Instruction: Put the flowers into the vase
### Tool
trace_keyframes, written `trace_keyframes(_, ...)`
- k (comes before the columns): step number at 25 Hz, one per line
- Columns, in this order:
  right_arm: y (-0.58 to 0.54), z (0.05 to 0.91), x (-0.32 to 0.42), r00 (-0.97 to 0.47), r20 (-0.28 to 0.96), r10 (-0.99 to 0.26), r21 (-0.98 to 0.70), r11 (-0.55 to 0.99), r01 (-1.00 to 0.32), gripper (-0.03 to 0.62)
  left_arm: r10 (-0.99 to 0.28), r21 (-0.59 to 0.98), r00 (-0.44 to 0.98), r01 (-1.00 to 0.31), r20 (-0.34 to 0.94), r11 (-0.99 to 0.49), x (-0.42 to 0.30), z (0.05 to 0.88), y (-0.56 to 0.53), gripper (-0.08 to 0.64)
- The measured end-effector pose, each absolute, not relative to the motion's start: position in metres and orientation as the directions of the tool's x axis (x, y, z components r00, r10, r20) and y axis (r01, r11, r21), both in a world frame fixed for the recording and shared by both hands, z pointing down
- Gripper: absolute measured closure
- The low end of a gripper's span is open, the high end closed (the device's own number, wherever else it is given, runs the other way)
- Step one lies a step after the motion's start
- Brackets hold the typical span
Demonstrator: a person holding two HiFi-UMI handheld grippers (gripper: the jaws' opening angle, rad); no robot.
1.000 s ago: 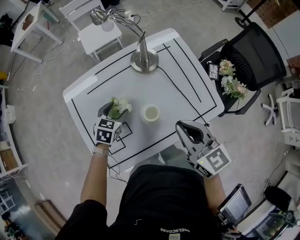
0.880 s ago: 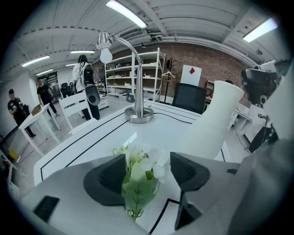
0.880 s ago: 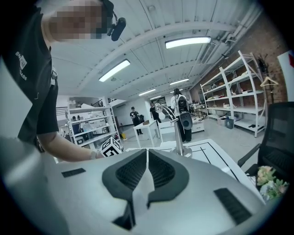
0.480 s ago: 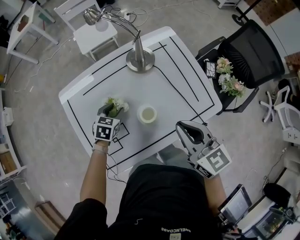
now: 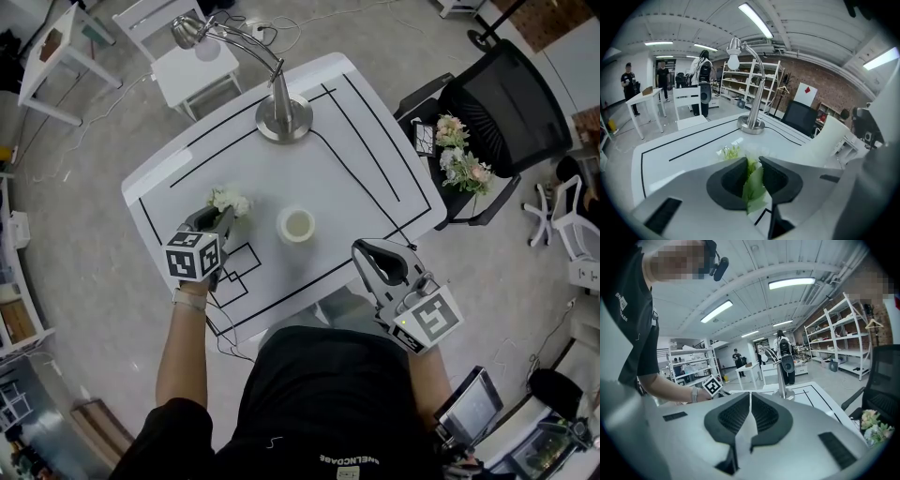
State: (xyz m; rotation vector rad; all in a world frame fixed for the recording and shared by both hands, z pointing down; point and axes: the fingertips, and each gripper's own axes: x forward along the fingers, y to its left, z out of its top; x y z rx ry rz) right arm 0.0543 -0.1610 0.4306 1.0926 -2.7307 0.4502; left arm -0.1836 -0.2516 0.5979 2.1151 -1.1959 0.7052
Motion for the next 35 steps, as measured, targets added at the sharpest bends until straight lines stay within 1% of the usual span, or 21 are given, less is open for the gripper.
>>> trace_keyframes(6,-0.158,0.428,0.054,-0.724,0.249,-0.644,-0.218,0.691,-0.689,0.591,-0.596,0.245,0.46,-0.88,0.658,-0.407,-0.187,0.562,-0.248,0.489)
trace_keyframes(13,-0.156,0.423,0.054,-0.732,0.224,-0.644,-0.223,0.697,-0.682,0.591,-0.673,0.311,0.498,-0.867,0.546,-0.389,-0.184,0.495,-0.243,0.493)
trace_keyframes(25,-0.163,0.405,0.054,-0.755,0.168,-0.634,-0.215,0.724,-0.656,0.591,-0.784,0.412,0.557,-0.805,0.273,-0.428,-0.164,0.373,-0.245,0.502)
trace_keyframes(29,-0.166,0.401,0.054,-0.76,0.156,-0.631,-0.208,0.731,-0.649,0.591,-0.799,0.437,0.568,-0.781,0.198,-0.447,-0.154,0.348,-0.25,0.503)
trace_keyframes(35,-0.169,0.397,0.054,-0.761,0.145,-0.633,-0.199,0.734,-0.649,0.591,-0.785,0.449,0.615,-0.724,0.075,-0.524,-0.127,0.307,-0.26,0.503)
